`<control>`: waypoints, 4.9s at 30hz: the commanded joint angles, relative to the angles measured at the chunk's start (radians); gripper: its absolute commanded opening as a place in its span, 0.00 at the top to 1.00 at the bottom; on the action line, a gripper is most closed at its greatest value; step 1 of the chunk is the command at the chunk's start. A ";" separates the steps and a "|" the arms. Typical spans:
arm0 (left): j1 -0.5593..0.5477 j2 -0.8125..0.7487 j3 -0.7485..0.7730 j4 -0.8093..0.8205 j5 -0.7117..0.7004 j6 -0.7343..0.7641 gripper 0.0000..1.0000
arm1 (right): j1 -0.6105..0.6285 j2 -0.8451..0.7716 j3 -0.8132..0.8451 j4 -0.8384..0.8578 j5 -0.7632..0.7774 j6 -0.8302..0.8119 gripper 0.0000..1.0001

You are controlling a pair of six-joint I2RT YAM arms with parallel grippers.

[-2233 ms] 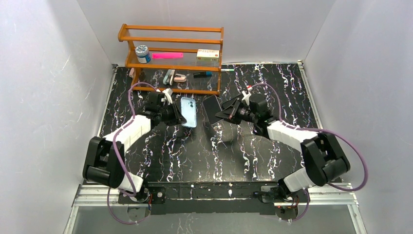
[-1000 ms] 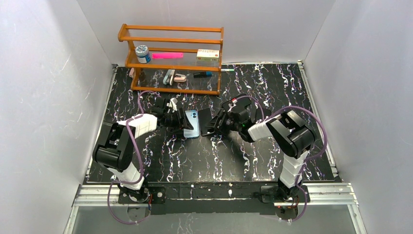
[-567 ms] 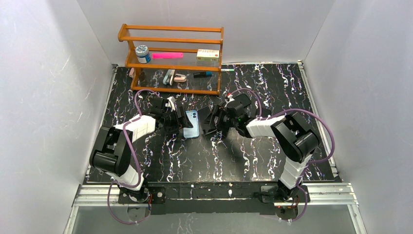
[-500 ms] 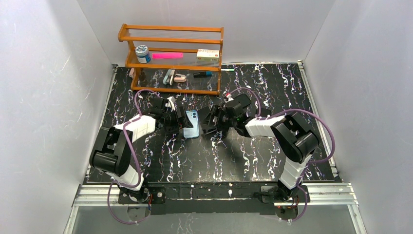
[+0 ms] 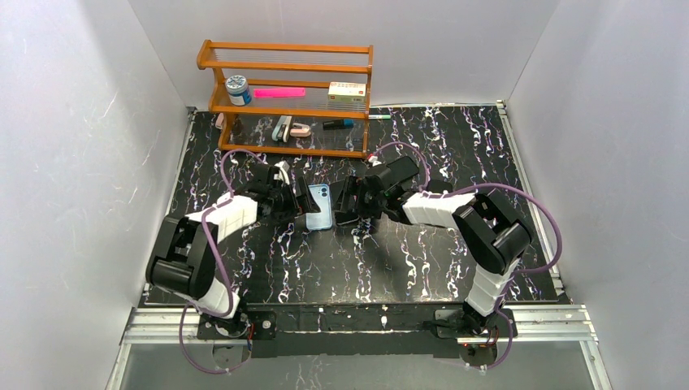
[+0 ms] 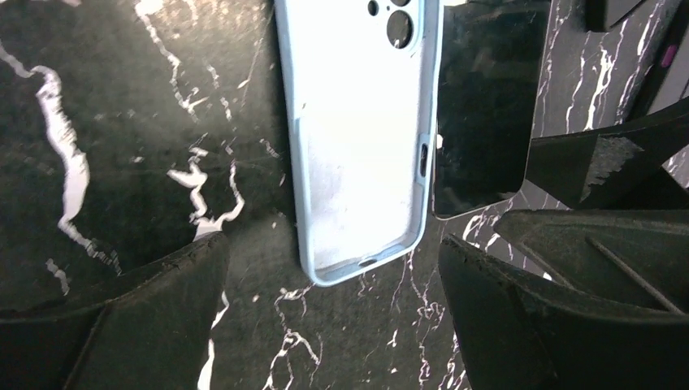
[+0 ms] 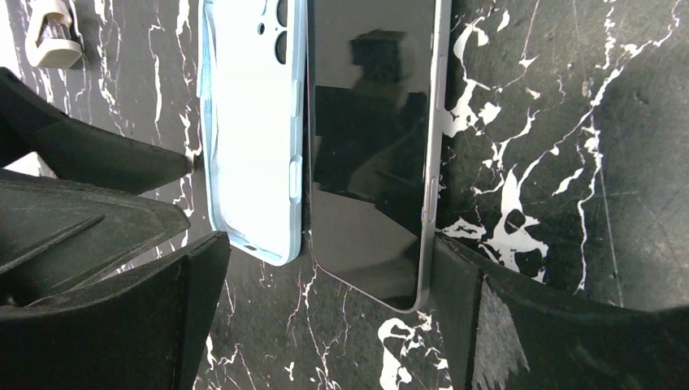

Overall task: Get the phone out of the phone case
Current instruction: Place the phone at the center of the board, then pick up the phone at the center of the board.

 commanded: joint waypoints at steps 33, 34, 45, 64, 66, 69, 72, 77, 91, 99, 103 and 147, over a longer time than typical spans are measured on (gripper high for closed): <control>-0.045 -0.557 -0.102 -0.210 -0.458 0.232 0.02 | -0.246 0.366 0.818 -0.803 0.734 0.063 0.01; -0.050 -0.556 -0.101 -0.209 -0.462 0.233 0.02 | -0.252 0.382 0.841 -0.806 0.721 0.065 0.01; -0.097 -0.548 -0.102 -0.202 -0.479 0.237 0.02 | -0.261 0.472 0.877 -0.914 0.607 0.188 0.01; -0.139 -0.552 -0.102 -0.201 -0.508 0.246 0.02 | -0.209 0.439 0.868 -1.130 0.587 0.230 0.01; -0.141 -0.552 -0.103 -0.200 -0.510 0.246 0.02 | -0.208 0.430 0.855 -1.141 0.593 0.217 0.01; -0.146 -0.551 -0.103 -0.201 -0.514 0.248 0.02 | -0.208 0.413 0.845 -1.157 0.589 0.193 0.01; -0.149 -0.548 -0.102 -0.200 -0.514 0.248 0.02 | -0.205 0.375 0.820 -1.113 0.568 0.136 0.01; -0.152 -0.546 -0.103 -0.201 -0.517 0.248 0.02 | -0.204 0.321 0.788 -1.068 0.558 0.082 0.01; -0.155 -0.539 -0.105 -0.201 -0.518 0.248 0.02 | -0.191 0.278 0.712 -1.135 0.582 0.245 0.01; -0.158 -0.543 -0.104 -0.201 -0.520 0.248 0.02 | -0.191 0.288 0.633 -1.060 0.504 0.277 0.01; -0.160 -0.545 -0.104 -0.201 -0.519 0.248 0.02 | -0.191 0.307 0.608 -1.051 0.477 0.287 0.01; -0.160 -0.378 0.075 -0.143 0.049 -0.297 0.02 | -0.180 -0.523 -0.233 -0.029 -0.310 -0.324 0.99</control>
